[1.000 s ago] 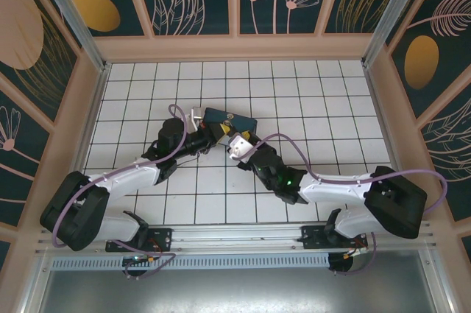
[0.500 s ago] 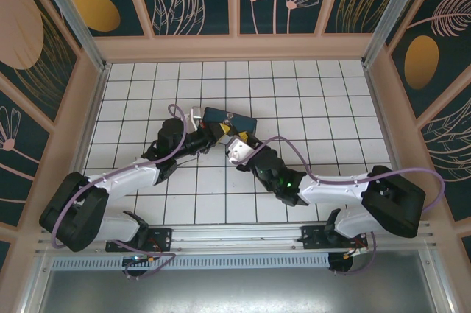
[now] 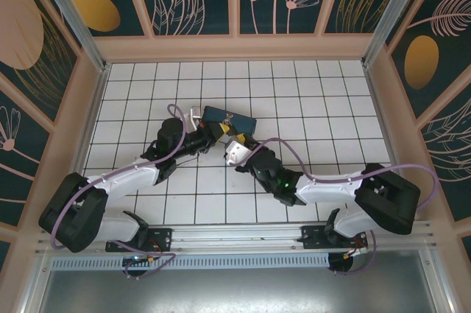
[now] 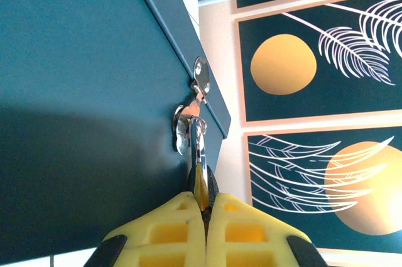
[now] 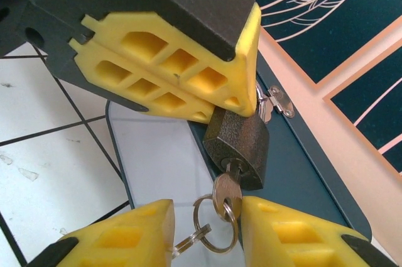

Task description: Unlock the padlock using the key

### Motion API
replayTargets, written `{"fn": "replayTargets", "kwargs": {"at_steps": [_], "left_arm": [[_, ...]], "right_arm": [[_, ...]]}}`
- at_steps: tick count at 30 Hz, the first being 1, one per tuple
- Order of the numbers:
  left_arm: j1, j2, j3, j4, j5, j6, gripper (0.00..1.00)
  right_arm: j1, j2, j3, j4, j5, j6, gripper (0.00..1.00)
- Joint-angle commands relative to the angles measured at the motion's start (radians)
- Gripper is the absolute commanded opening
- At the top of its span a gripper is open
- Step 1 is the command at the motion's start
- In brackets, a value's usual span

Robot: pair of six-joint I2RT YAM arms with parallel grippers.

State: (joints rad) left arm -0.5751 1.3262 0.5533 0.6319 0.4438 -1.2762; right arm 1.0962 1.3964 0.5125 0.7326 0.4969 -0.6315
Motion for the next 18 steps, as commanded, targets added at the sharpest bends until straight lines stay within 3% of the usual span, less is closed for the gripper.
{"fn": "replayTargets", "kwargs": {"at_steps": [1,6,11,18], "left_arm": [[-0.005,-0.038,0.041,0.084,0.023,0.009,0.00],[-0.004,-0.041,0.037,0.082,0.028,0.013,0.00],[-0.004,-0.043,0.035,0.084,0.025,0.009,0.00],[-0.004,-0.050,0.037,0.079,0.018,0.007,0.00]], "right_arm": [[0.000,0.023,0.035,0.065,0.018,-0.020,0.31],[-0.005,0.015,0.052,0.076,0.016,-0.019,0.28],[-0.011,0.024,0.062,0.045,0.005,-0.018,0.18],[-0.013,0.007,0.037,0.035,0.037,0.002,0.20]]}}
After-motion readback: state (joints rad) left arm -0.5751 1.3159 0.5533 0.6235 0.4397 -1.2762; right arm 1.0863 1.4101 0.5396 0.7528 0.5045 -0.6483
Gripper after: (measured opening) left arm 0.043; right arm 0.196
